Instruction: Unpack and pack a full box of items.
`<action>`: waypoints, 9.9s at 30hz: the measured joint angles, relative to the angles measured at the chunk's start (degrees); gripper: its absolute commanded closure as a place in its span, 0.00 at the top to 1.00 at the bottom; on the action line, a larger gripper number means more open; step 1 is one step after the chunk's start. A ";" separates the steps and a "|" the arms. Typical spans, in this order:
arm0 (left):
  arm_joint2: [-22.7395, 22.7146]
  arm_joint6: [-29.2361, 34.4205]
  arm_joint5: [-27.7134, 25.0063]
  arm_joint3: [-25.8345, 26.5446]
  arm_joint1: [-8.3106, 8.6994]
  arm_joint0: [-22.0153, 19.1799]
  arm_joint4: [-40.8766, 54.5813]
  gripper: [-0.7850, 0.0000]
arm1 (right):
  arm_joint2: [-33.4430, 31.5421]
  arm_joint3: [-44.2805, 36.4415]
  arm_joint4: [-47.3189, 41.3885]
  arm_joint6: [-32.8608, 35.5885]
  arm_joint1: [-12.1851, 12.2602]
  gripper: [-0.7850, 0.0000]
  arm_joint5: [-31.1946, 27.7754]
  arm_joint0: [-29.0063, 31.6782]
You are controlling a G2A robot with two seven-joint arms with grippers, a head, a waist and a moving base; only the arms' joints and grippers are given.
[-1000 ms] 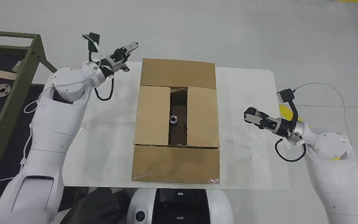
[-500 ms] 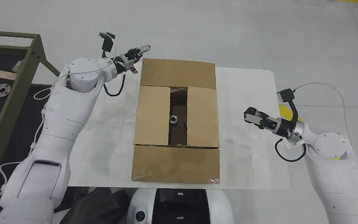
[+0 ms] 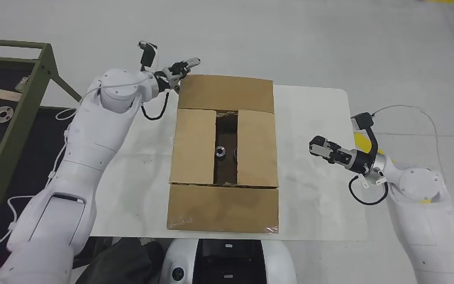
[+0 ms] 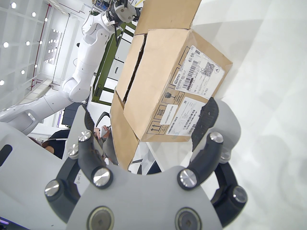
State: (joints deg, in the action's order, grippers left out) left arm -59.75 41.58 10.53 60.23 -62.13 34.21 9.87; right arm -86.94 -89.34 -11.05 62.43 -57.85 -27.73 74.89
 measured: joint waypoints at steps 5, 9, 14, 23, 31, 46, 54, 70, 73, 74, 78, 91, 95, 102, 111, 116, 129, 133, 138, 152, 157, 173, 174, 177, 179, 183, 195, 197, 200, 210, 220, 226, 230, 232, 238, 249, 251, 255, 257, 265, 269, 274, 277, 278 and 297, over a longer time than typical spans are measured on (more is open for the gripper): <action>-0.77 2.37 -1.17 -2.33 -0.38 -1.00 3.51 1.00 | 0.00 0.00 0.00 0.00 0.00 1.00 0.00 0.00; -1.99 5.18 -2.54 -4.03 -0.40 -1.32 6.33 1.00 | 0.00 0.00 0.00 0.00 0.00 1.00 0.00 0.00; -3.98 8.33 -4.10 -4.53 -0.11 -1.26 9.21 1.00 | 0.00 0.00 0.00 0.00 0.00 1.00 0.00 0.00; -8.30 16.71 -3.50 -1.68 0.94 0.48 15.44 1.00 | 0.00 0.00 0.00 0.00 0.00 1.00 0.00 0.00; -11.12 24.87 -1.55 0.32 1.98 2.52 19.50 1.00 | 0.00 0.00 0.00 0.00 0.00 1.00 0.00 0.00; -12.75 35.37 -1.23 6.43 3.80 7.31 19.05 1.00 | 0.00 0.00 0.00 0.00 0.00 1.00 0.00 0.00; -13.07 37.46 -1.06 7.84 4.46 9.26 18.93 1.00 | 0.00 0.00 0.00 0.00 0.00 1.00 0.00 0.00; -12.12 39.18 -2.35 7.95 5.41 11.44 16.40 1.00 | 0.00 0.00 0.00 0.00 0.00 1.00 0.00 0.00; -12.03 39.06 -2.60 8.34 5.51 11.56 16.43 1.00 | 0.00 0.00 0.00 0.00 0.00 1.00 0.00 0.00; -12.03 38.95 -2.83 8.53 5.56 11.59 16.22 1.00 | 0.00 0.00 0.00 0.00 0.00 1.00 0.00 0.00; -12.12 38.76 -3.84 9.56 5.86 12.09 15.09 1.00 | 0.00 0.00 0.00 0.00 0.00 1.00 0.00 0.00; -12.45 38.10 -4.39 10.76 6.32 12.74 13.94 1.00 | 0.00 0.00 0.00 0.00 0.00 1.00 0.00 0.00; -12.45 38.10 -4.38 10.76 6.32 12.74 13.94 1.00 | 0.00 0.00 0.00 0.00 0.00 1.00 0.00 0.00; -12.45 38.10 -4.38 10.76 6.32 12.74 13.94 1.00 | 0.00 0.00 0.00 0.00 0.00 1.00 0.00 0.00; -12.45 38.10 -4.38 10.76 6.32 12.74 13.94 1.00 | 0.00 0.00 0.00 0.00 0.00 1.00 0.00 0.00; -12.45 38.10 -4.38 10.76 6.32 12.74 13.94 1.00 | 0.00 0.00 0.00 0.00 0.00 1.00 0.00 0.00; -12.45 38.10 -4.38 10.76 6.32 12.74 13.94 1.00 | 0.79 -1.42 0.68 -2.56 0.02 1.00 4.30 2.80; -12.45 38.10 -4.38 10.76 6.32 12.74 13.94 1.00 | 0.34 -3.70 -0.21 -2.29 0.27 1.00 6.85 6.03; -12.45 38.10 -4.38 10.76 6.32 12.74 13.94 1.00 | -1.00 -7.20 -0.17 -0.79 0.77 1.00 9.14 10.99; -12.45 38.10 -4.38 10.76 6.32 12.74 13.94 1.00 | 0.88 -13.06 -1.26 0.61 1.21 1.00 9.83 19.89; -12.45 38.10 -4.38 10.76 6.32 12.74 13.94 1.00 | 1.68 -13.68 -0.78 -1.15 1.24 1.00 10.53 21.47; -12.45 38.10 -4.38 10.76 6.32 12.74 13.94 1.00 | 6.33 -19.16 -0.07 -4.34 1.14 1.00 9.82 24.11; -12.45 38.10 -4.38 10.76 6.32 12.74 13.94 1.00 | 6.34 -19.44 -0.21 -4.35 1.17 1.00 9.72 24.31; -12.45 38.10 -4.38 10.76 6.32 12.74 13.94 1.00 | 6.13 -20.18 -0.99 -4.44 1.27 1.00 9.21 24.70; -12.45 38.10 -4.38 10.76 6.32 12.74 13.94 1.00 | 5.74 -20.91 -1.40 -4.50 1.36 1.00 8.92 24.93; -12.45 38.10 -4.38 10.76 6.32 12.74 13.94 1.00 | 4.98 -22.48 -1.34 -4.51 1.56 1.00 8.57 25.39; -12.45 38.10 -4.38 10.76 6.32 12.74 13.94 1.00 | 3.30 -25.23 -3.65 -3.88 2.05 1.00 6.08 26.88; -12.45 38.10 -4.38 10.76 6.32 12.74 13.94 1.00 | 2.98 -25.39 -4.24 -3.88 2.10 1.00 5.64 26.92; -12.45 38.10 -4.38 10.76 6.32 12.74 13.94 1.00 | 2.60 -25.60 -5.05 -3.95 2.18 1.00 5.20 26.78; -12.45 38.10 -4.38 10.76 6.32 12.74 13.94 1.00 | 3.25 -24.45 -7.26 -5.31 2.16 1.00 4.32 24.25; -12.45 38.10 -4.38 10.76 6.32 12.74 13.94 1.00 | 6.67 -20.54 -7.78 -8.07 1.67 1.00 3.18 19.87; -12.45 38.10 -4.38 10.76 6.32 12.74 13.94 1.00 | 8.08 -19.18 -6.25 -10.57 1.38 1.00 2.55 17.71; -12.45 38.10 -4.38 10.76 6.32 12.74 13.94 1.00 | 8.91 -18.45 -4.59 -12.04 1.21 1.00 3.15 16.10; -12.45 38.10 -4.38 10.76 6.32 12.74 13.94 1.00 | 9.33 -18.14 -4.04 -12.62 1.13 1.00 3.63 15.30; -12.45 38.10 -4.38 10.76 6.32 12.74 13.94 1.00 | 10.98 -16.87 -4.42 -13.11 0.83 1.00 5.87 12.12; -12.45 38.10 -4.38 10.76 6.32 12.74 13.94 1.00 | 15.15 -10.48 -7.91 -12.68 -0.20 1.00 10.66 2.88; -12.45 38.10 -4.38 10.76 6.32 12.74 13.94 1.00 | 15.41 -9.70 -8.19 -13.02 -0.34 1.00 10.72 1.83; -12.45 38.10 -4.38 10.76 6.32 12.74 13.94 1.00 | 15.37 -8.57 -8.81 -13.29 -0.49 1.00 10.98 0.40; -12.45 38.10 -4.38 10.76 6.32 12.74 13.94 1.00 | 15.40 -8.11 -9.17 -12.92 -0.52 1.00 11.36 -0.07; -12.45 38.10 -4.38 10.76 6.32 12.74 13.94 1.00 | 17.08 -4.55 -13.46 -9.79 -1.01 1.00 14.02 -3.02; -12.45 38.10 -4.38 10.76 6.32 12.74 13.94 1.00 | 18.11 -2.11 -15.19 -8.63 -1.34 1.00 14.89 -4.69; -12.45 38.10 -4.38 10.76 6.32 12.74 13.94 1.00 | 19.05 0.27 -16.18 -7.49 -1.66 1.00 15.73 -6.53; -12.45 38.10 -4.38 10.76 6.32 12.74 13.94 1.00 | 19.26 0.30 -15.23 -7.89 -1.73 1.00 15.98 -6.87; -12.45 38.10 -4.38 10.76 6.32 12.74 13.94 1.00 | 19.28 0.23 -15.16 -7.95 -1.75 1.00 16.03 -6.88; -12.45 38.10 -4.38 10.76 6.32 12.74 13.94 1.00 | 19.09 0.54 -15.53 -7.84 -1.79 1.00 16.72 -7.07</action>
State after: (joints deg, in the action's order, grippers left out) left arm -72.20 79.68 6.15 71.00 -55.81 46.94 23.81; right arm -67.85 -88.80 -26.58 54.59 -59.64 -11.01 67.83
